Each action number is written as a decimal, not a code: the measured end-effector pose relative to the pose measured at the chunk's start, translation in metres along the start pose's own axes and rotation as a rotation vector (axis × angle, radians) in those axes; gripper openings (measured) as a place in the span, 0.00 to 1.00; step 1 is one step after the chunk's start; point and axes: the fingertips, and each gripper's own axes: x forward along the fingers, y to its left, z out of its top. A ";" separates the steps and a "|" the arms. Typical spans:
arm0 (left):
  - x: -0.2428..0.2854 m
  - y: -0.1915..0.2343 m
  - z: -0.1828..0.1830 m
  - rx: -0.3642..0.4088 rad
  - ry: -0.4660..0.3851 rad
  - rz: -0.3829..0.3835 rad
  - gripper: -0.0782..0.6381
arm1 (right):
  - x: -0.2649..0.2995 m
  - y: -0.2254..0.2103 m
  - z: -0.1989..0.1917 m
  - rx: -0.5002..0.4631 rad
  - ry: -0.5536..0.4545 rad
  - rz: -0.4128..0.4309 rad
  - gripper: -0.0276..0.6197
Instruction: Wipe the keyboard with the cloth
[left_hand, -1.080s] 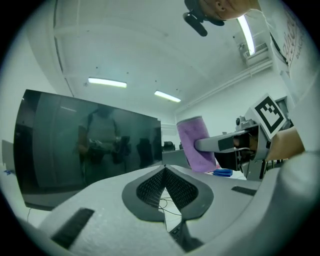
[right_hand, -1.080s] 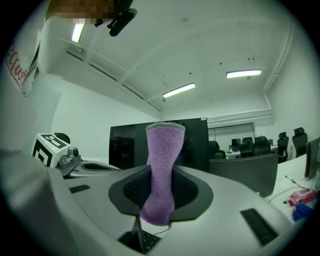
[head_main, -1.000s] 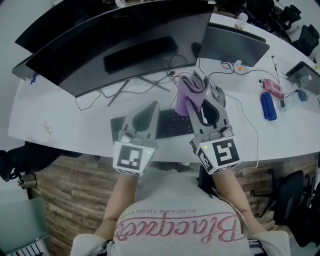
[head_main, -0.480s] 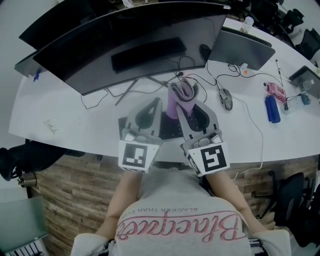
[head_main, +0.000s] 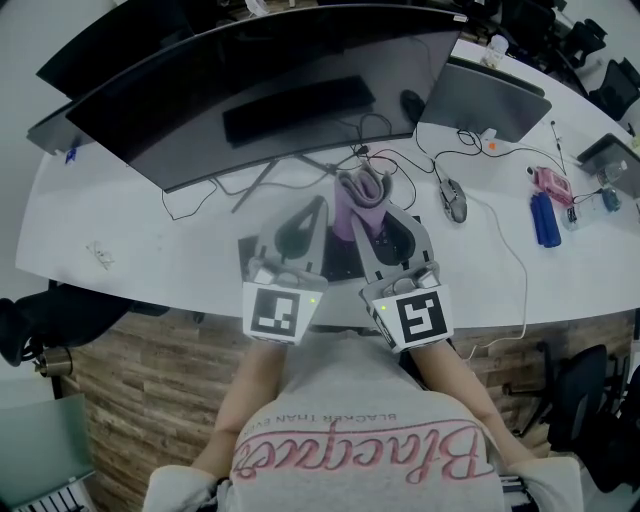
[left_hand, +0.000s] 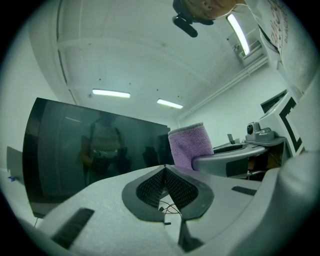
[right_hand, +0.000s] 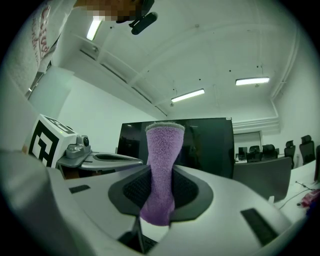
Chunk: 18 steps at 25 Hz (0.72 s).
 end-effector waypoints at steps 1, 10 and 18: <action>0.001 0.000 0.000 0.000 -0.004 -0.003 0.12 | 0.000 0.000 -0.001 -0.002 0.003 -0.003 0.17; 0.011 -0.003 0.002 0.011 -0.019 -0.031 0.12 | 0.002 -0.005 -0.011 0.002 0.034 -0.011 0.17; 0.008 0.000 0.000 0.016 -0.013 -0.030 0.12 | 0.007 -0.003 -0.014 0.009 0.035 -0.007 0.17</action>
